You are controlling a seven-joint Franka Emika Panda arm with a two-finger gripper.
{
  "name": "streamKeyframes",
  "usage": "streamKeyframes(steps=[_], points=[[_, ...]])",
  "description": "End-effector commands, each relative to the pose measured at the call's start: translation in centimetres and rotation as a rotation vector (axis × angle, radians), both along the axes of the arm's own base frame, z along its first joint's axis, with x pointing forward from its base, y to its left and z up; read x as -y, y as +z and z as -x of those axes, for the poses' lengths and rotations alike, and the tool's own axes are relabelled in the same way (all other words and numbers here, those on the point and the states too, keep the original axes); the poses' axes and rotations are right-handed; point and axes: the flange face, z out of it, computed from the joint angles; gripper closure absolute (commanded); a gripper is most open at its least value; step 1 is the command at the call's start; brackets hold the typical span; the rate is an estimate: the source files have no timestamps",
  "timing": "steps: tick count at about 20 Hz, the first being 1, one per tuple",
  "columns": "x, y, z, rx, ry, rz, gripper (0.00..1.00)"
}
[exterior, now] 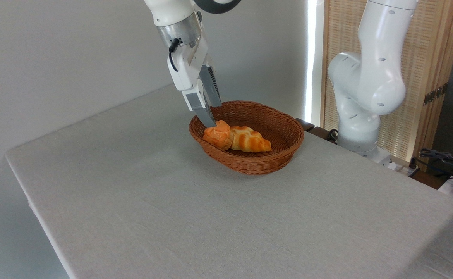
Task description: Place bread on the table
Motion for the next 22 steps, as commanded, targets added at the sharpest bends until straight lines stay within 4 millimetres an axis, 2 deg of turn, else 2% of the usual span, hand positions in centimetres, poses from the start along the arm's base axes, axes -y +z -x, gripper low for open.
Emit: streamKeyframes(steps=[1, 2, 4, 6, 13, 15, 22], points=[[2.1, -1.3, 2.4, -0.034, -0.096, -0.025, 0.0], [2.2, -1.6, 2.6, -0.039, -0.102, -0.035, 0.0], [4.1, -2.3, 4.1, -0.035, -0.149, -0.074, 0.0], [4.3, -3.0, 4.4, -0.013, -0.163, -0.138, 0.0], [4.8, -4.0, 4.0, -0.021, -0.166, -0.146, 0.0], [5.2, -5.0, 3.3, -0.018, -0.166, -0.143, 0.0], [5.7, -6.0, 2.4, 0.003, -0.167, -0.129, 0.0]])
